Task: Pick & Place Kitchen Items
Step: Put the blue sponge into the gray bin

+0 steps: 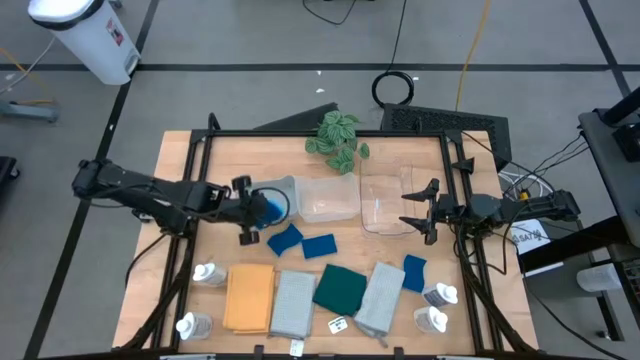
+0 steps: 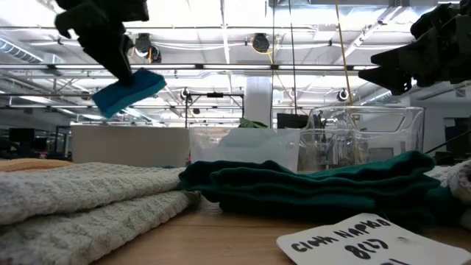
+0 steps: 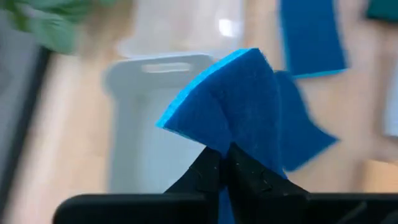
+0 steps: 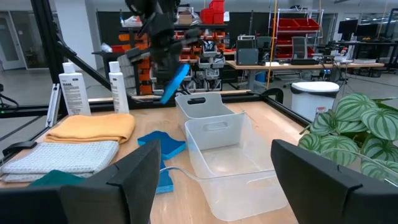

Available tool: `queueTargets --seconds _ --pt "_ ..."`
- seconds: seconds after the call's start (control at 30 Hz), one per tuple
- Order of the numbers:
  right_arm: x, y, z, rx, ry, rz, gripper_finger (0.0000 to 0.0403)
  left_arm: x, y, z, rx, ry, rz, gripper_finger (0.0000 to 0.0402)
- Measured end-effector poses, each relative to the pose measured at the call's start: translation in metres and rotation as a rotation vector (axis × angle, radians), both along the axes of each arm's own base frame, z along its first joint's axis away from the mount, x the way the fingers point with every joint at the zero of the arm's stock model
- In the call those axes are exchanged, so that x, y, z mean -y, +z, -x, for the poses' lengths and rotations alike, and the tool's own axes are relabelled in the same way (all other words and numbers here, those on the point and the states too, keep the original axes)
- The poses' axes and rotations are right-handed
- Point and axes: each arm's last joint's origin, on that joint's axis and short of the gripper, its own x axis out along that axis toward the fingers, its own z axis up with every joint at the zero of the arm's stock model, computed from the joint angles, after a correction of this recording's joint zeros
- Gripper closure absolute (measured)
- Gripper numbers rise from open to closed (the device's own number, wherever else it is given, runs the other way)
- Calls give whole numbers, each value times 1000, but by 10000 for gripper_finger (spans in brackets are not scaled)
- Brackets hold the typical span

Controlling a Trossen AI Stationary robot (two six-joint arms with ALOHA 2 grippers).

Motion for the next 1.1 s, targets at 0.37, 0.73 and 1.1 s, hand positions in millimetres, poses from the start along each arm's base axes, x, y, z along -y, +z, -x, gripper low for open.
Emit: queueTargets --seconds 0.37,0.73,1.1 --pt "0 0 0 0 0 0 124 -29 -28 10 -201 -86 -162 379" --pt "0 0 0 0 0 0 124 -47 -53 23 -363 -152 -208 381" --pt "0 0 0 0 0 0 124 -51 -51 13 -259 -122 -214 327"
